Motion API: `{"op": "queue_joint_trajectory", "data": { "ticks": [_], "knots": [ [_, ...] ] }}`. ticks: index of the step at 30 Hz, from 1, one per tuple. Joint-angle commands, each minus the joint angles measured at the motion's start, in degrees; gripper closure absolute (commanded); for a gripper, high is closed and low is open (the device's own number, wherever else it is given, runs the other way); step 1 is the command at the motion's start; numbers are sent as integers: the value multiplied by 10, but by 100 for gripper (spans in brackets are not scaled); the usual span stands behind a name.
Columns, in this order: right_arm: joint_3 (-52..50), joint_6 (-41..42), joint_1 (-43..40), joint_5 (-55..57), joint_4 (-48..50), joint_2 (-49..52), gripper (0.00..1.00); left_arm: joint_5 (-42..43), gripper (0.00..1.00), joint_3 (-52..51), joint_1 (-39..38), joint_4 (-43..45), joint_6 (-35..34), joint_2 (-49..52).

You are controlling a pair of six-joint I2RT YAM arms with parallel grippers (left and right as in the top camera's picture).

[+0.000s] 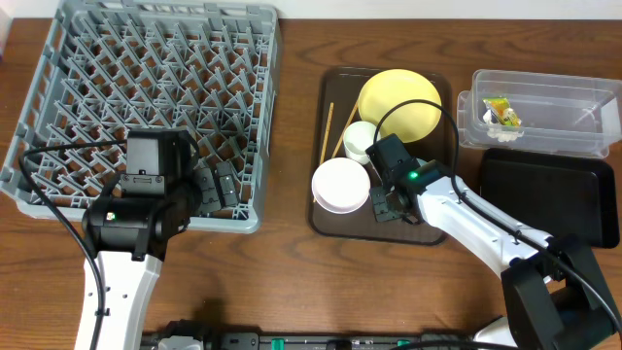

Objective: Sort waste into correct bins and load items into the dishwasher
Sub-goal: 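Reach the right gripper to the light-blue bowl and grasp its rim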

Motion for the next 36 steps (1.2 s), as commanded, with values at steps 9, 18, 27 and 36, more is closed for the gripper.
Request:
{"op": "queue_joint_trajectory", "data": {
  "ticks": [9,18,27,36],
  "knots": [
    [-6,11,2,13,-2,5,86,-7,1,10,3,-1,1,-1],
    [-6,12,2,13,-9,5,93,-7,1,10,3,-2,1,-1],
    [-6,46,2,32,-11,5,98,-7,1,10,3,-2,1,-1],
    [-3,46,2,7,4,2,99,-7,1,10,3,-2,1,-1]
  ]
}}
